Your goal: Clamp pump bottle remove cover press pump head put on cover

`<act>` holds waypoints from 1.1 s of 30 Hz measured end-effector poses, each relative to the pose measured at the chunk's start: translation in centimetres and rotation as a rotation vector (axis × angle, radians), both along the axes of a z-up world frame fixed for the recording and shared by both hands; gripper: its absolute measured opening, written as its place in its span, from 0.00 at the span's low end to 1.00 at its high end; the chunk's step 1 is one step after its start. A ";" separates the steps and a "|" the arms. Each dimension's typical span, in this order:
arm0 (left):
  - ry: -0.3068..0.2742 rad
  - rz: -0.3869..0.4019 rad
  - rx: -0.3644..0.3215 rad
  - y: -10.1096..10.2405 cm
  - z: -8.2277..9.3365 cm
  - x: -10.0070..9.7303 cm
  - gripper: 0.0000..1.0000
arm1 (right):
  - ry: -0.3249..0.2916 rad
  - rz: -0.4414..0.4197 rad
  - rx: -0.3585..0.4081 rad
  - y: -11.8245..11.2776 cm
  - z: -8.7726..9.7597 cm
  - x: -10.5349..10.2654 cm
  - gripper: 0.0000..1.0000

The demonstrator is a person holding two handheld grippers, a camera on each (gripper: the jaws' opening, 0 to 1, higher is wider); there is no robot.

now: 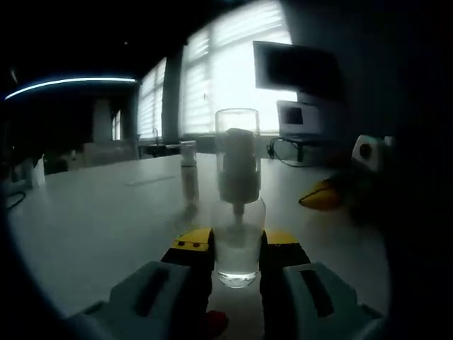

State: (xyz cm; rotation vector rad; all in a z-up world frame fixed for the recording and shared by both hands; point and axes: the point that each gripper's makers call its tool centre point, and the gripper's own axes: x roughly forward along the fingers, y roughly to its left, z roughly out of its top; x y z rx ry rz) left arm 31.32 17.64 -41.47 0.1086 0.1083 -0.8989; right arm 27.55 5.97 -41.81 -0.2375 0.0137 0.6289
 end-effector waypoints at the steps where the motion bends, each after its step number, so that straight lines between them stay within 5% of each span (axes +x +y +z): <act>1: 0.011 -0.003 -0.002 0.0 -0.2 -0.2 0.16 | 0.002 -0.004 0.000 0.0 0.0 0.0 0.00; 8: 0.052 -0.007 -0.020 0.1 -1.3 -0.9 0.16 | 0.011 -0.022 0.007 -0.3 -0.1 0.1 0.00; 23: 0.034 -0.016 -0.004 -0.1 -1.6 -1.2 0.16 | 0.026 -0.046 -0.017 -0.5 -0.3 0.6 0.00; 31: 0.025 -0.020 -0.006 -0.1 -1.6 -1.2 0.16 | 0.032 -0.081 -0.003 -1.1 0.3 1.1 0.01; 33: 0.027 -0.018 -0.007 0.0 -1.6 -1.1 0.16 | 0.053 -0.086 0.049 -1.0 1.0 1.1 0.02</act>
